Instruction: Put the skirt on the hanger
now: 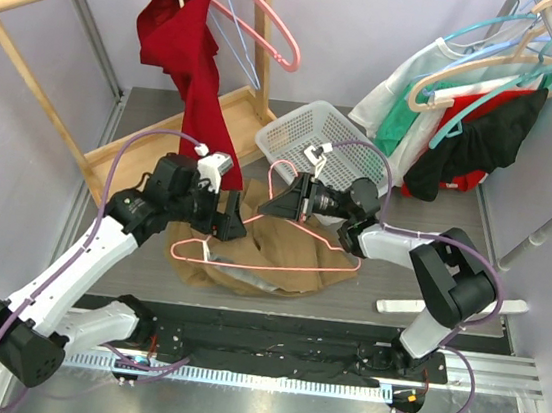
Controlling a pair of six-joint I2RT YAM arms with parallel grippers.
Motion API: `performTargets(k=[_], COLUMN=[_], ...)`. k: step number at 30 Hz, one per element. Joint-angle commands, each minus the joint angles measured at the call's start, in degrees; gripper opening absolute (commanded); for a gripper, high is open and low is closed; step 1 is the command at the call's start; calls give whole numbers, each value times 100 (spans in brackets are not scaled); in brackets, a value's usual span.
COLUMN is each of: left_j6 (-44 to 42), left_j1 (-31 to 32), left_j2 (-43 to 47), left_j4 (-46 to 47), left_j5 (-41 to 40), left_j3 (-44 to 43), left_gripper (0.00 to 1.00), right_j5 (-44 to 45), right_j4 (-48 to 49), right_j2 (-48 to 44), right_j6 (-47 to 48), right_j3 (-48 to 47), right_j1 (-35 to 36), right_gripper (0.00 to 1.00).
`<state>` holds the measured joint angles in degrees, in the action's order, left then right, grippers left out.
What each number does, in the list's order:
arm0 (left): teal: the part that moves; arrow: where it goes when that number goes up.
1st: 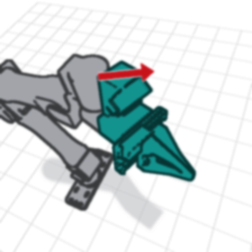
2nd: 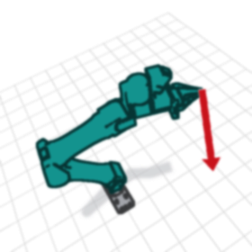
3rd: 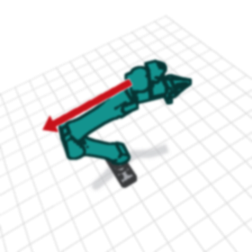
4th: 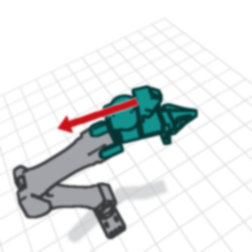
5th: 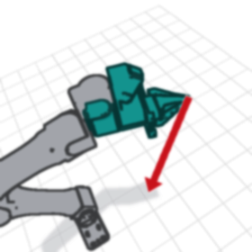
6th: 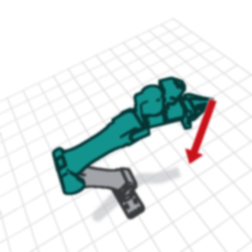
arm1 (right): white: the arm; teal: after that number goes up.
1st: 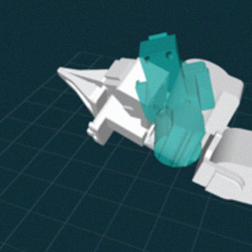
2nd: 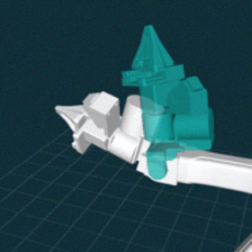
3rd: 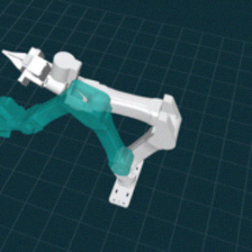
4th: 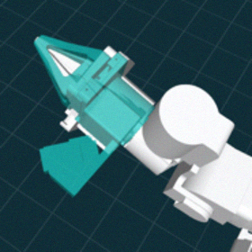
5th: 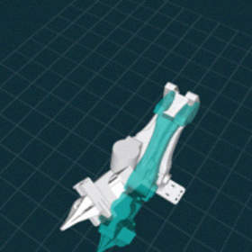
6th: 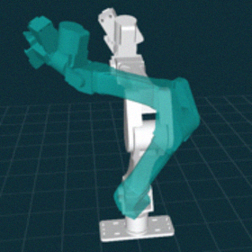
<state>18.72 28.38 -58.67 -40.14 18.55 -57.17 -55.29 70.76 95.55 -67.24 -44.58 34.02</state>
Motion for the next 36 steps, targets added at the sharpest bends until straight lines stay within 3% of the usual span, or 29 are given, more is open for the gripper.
performTargets(k=[1,3,4,6,7,9,10,13,21,22,24,25,26,30,33,36], left_j6=[-343,-352,-369,-378,-369,-360,-334,-308,-272,-255,-176,-132,-71,175,220,185], left_j1=[-306,-394,-412,-439,-447,-465,-482,-491,-500,-500,-500,-500,-500,-500,-500,-492], left_j2=[-144,-249,-284,-372,-390,-417,-451,-487,-522,-522,-557,-566,-566,-575,-575,-584], left_j4=[481,533,560,586,604,621,630,683,937,955,1069,1139,1218,1561,1623,1579], left_j5=[1306,1686,1835,2231,2285,2417,2417,2478,3058,3119,3190,3251,3321,3489,3559,3551], left_j3=[-233,-225,-233,-216,-216,-181,-189,-146,47,48,74,109,135,293,399,504], left_gripper=[71,61,54,49,42,34,22,1,1,15,26,41,44,42,21,15], right_j5=[-351,-351,-342,-212,-132,200,551,860,809,792,756,748,739,774,861,844], right_j4=[1197,801,155,-804,-2132,-3728,-4824,-5544,-5249,-5161,-5108,-5038,-4994,-4774,-4625,-4422], right_j2=[-212,-361,-457,-782,-905,-1299,-1380,-1556,-1574,-1566,-1539,-1522,-1504,-1478,-1521,-1530], right_j6=[-123,149,629,1367,2285,3476,3873,4500,4220,4185,4149,4097,4070,3903,3807,3631], right_j3=[-209,-201,-200,-253,-314,-656,-779,-982,-991,-1000,-1035,-1027,-1027,-983,-895,-842], right_j1=[52,61,61,78,105,192,227,237,272,280,298,316,324,386,395,395], right_gripper=[1,1,1,1,1,1,1,1,1,1,1,1,1,1,1,1])
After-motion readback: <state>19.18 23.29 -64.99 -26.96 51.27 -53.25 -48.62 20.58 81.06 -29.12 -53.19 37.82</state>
